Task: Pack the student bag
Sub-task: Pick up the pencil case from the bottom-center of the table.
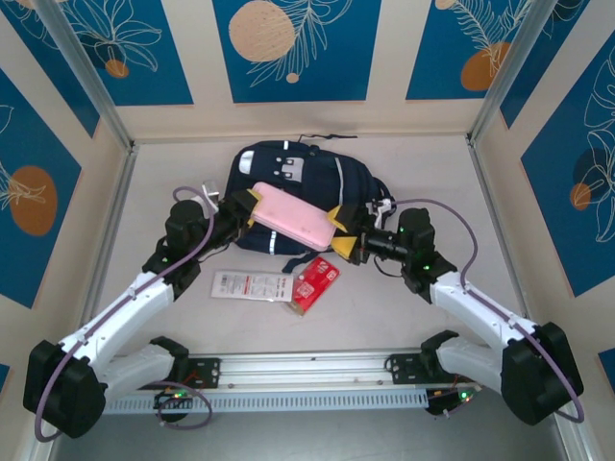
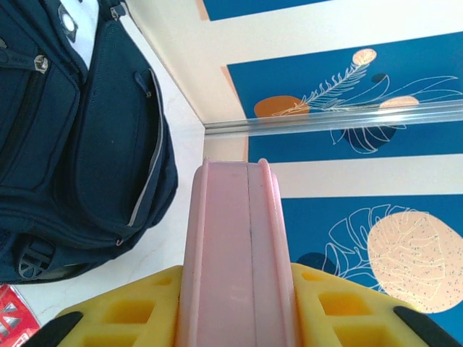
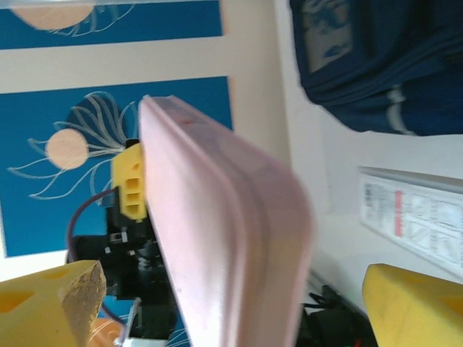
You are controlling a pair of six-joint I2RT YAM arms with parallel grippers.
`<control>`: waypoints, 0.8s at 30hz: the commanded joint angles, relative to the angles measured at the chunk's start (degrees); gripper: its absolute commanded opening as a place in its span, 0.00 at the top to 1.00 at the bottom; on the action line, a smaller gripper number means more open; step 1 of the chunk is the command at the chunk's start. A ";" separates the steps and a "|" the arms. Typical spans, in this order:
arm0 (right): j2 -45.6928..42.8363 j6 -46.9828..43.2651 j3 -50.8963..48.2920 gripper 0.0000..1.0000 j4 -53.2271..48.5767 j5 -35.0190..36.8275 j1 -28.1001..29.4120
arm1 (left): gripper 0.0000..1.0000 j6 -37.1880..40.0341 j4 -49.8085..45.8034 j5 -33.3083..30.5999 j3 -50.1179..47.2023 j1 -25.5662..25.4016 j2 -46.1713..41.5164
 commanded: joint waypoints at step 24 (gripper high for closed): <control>6.16 6.72 -1.37 0.50 25.20 9.53 7.11 | 0.82 -2.68 3.37 -0.02 -0.37 -0.59 -0.21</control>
